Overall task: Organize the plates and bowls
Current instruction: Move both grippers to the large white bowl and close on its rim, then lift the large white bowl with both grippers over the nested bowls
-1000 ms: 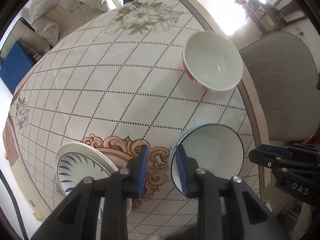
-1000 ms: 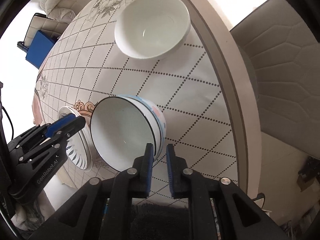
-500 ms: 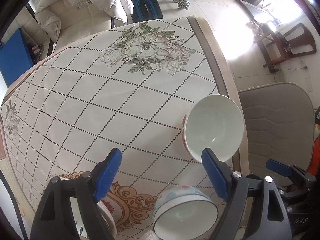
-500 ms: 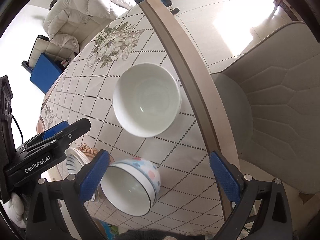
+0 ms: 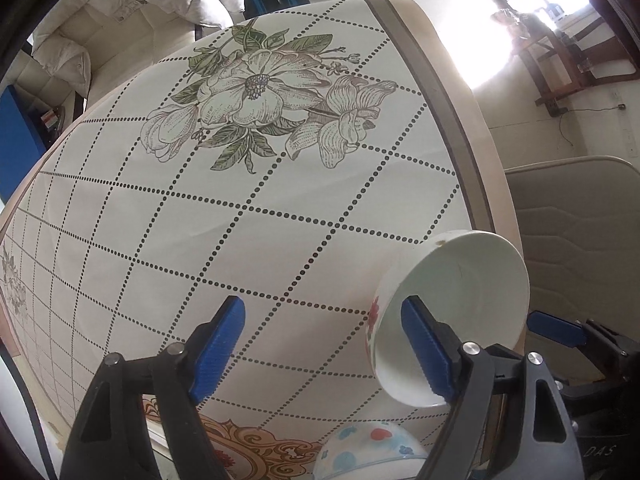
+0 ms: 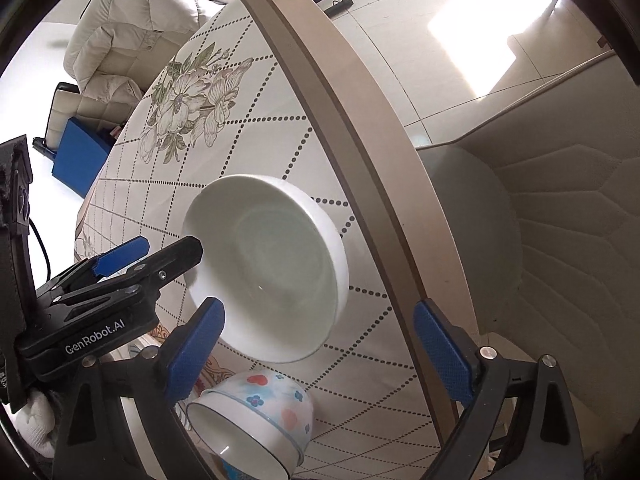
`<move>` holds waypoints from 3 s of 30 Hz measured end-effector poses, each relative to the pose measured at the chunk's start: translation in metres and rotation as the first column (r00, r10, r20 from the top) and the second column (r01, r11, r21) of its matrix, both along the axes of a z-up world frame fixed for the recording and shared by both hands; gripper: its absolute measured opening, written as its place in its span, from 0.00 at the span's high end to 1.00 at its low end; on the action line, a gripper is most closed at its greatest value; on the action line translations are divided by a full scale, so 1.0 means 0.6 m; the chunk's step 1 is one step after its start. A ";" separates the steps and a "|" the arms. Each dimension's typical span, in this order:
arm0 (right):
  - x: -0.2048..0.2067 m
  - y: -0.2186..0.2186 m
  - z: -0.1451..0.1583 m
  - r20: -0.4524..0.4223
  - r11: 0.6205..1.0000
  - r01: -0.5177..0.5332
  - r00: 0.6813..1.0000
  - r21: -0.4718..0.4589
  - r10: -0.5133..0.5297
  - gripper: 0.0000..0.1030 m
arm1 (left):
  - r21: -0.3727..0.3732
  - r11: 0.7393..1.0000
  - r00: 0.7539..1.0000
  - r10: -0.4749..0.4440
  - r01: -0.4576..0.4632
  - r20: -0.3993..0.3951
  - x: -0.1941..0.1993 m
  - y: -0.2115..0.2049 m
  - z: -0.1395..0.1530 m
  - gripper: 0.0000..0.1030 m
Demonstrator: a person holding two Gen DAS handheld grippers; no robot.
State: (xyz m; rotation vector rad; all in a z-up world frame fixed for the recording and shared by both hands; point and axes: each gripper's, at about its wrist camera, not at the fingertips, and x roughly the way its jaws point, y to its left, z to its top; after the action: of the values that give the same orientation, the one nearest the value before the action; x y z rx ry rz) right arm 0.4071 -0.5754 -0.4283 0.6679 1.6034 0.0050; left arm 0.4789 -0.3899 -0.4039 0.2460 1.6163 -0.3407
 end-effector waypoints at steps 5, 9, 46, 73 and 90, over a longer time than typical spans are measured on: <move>0.010 0.005 -0.012 -0.004 1.000 -0.008 1.000 0.012 0.008 0.36 | -0.028 1.000 0.999 -0.002 0.001 -0.040 -0.003 -0.008 -0.010 0.52; 0.017 0.010 -0.014 -0.001 1.000 -0.015 1.000 0.013 0.015 0.45 | -0.040 0.999 0.999 -0.019 0.017 -0.049 -0.009 -0.016 -0.008 0.62; 0.016 -0.004 -0.024 -0.013 1.000 -0.008 1.000 0.028 0.008 0.91 | -0.039 0.998 0.998 -0.048 0.047 -0.039 -0.018 -0.041 -0.012 0.90; -0.052 0.043 0.145 0.086 0.999 -0.035 0.996 0.025 0.032 0.91 | -0.099 0.994 0.998 -0.048 0.052 0.041 -0.075 0.038 0.126 0.90; -0.198 0.116 0.157 0.057 0.998 -0.053 0.997 0.029 0.051 0.91 | -0.093 0.992 0.996 -0.083 0.084 0.011 -0.199 0.090 0.135 0.90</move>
State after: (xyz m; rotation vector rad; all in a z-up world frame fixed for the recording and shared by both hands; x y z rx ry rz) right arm 0.2882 -0.5057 -0.3343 0.6444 1.5687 0.0863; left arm 0.3598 -0.3360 -0.3228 0.2433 1.5814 -0.4780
